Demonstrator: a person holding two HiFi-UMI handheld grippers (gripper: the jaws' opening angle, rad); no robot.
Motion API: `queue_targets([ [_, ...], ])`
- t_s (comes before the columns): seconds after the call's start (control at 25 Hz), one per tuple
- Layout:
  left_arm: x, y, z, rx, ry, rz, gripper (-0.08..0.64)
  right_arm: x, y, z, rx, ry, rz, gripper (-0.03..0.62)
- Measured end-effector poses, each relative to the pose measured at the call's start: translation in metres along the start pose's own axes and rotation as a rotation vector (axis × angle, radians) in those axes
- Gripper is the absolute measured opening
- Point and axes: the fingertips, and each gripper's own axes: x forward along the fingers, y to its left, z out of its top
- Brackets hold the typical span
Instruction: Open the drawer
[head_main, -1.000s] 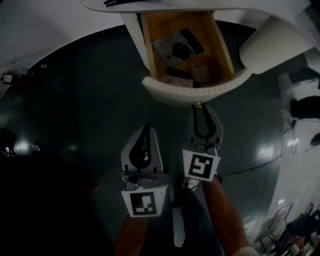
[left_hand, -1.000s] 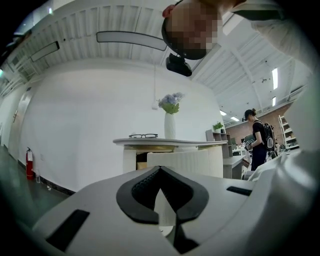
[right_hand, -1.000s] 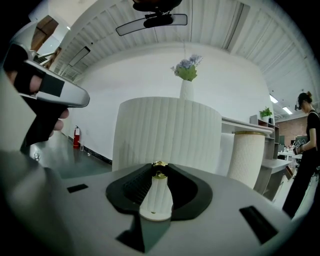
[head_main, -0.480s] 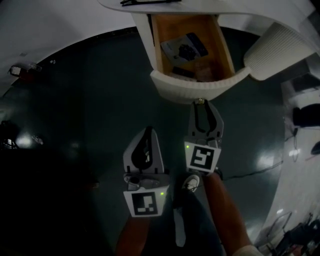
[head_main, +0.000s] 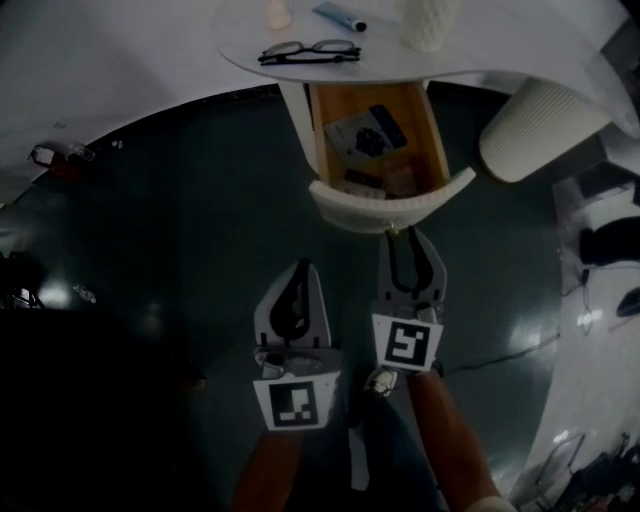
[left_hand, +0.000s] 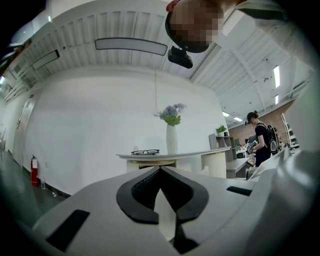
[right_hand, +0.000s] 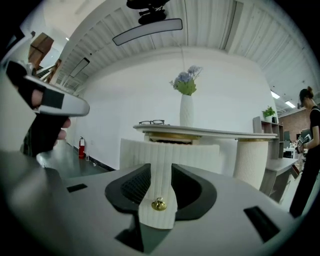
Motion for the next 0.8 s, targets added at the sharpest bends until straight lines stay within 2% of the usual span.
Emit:
queue_targets([
  [0.12,0.006,-0.001,0.025,-0.003,-0.005,-0.007,0.002,-0.012,-0.004,0.041,0.002,-0.055,0.013,0.117],
  [0.36,0.013,-0.002,0.097,-0.012,-0.040,-0.004,0.003,-0.037,-0.018,0.138,0.029,-0.143,0.020,0.117],
  [0.8,0.007,-0.003,0.250,0.006,-0.076,-0.003,0.003,-0.090,-0.037,0.308,0.044,-0.203,0.048,0.116],
])
